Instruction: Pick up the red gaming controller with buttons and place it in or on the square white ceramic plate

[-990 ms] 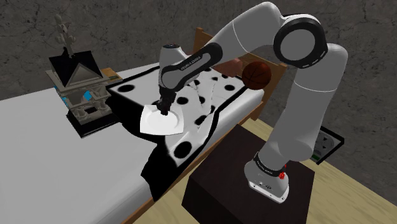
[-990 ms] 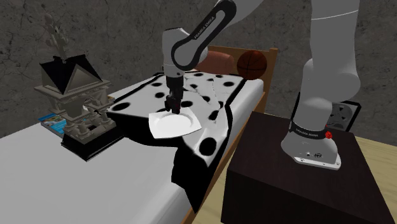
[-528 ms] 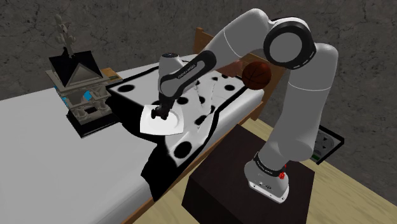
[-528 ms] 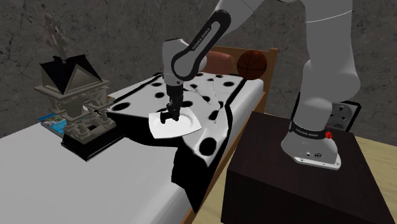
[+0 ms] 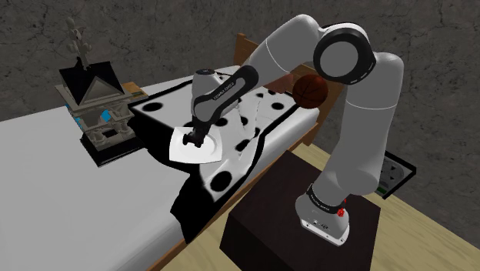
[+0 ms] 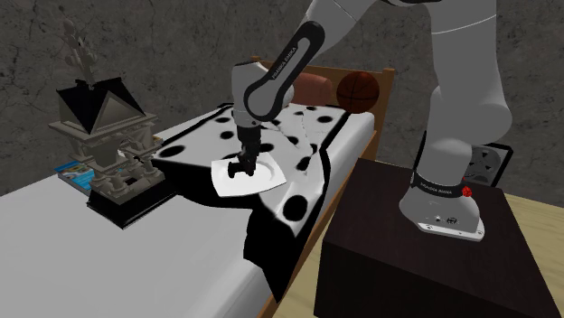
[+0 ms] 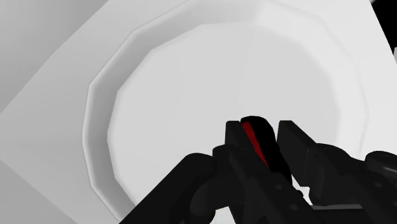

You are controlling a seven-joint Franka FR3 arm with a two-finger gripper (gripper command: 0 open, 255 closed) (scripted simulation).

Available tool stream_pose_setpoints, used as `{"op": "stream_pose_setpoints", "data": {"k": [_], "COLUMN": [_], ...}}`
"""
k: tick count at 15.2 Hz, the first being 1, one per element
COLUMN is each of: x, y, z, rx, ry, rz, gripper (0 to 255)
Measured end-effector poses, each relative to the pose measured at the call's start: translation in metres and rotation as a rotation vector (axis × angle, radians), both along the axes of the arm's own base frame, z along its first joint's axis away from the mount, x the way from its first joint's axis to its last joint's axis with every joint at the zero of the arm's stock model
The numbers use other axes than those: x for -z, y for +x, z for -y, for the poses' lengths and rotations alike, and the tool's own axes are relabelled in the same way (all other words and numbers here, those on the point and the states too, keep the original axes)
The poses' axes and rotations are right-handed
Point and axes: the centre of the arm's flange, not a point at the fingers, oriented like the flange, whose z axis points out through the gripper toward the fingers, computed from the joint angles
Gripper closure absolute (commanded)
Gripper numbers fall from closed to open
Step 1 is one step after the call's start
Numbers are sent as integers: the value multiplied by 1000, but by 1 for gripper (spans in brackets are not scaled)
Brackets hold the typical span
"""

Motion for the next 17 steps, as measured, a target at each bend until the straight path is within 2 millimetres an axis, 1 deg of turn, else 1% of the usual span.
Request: {"op": "stream_pose_setpoints", "data": {"k": [1,2,8,9,12,13,17], "x": [0,0,0,-6,-38,-44,-49], "y": [0,0,0,1,2,2,0], "z": [0,0,0,0,1,1,3], "rx": [0,0,1,1,1,1,1], "ry": [0,0,0,0,0,0,0], "rz": [0,0,0,0,1,1,0], "gripper": [255,0,0,0,0,0,0]}}
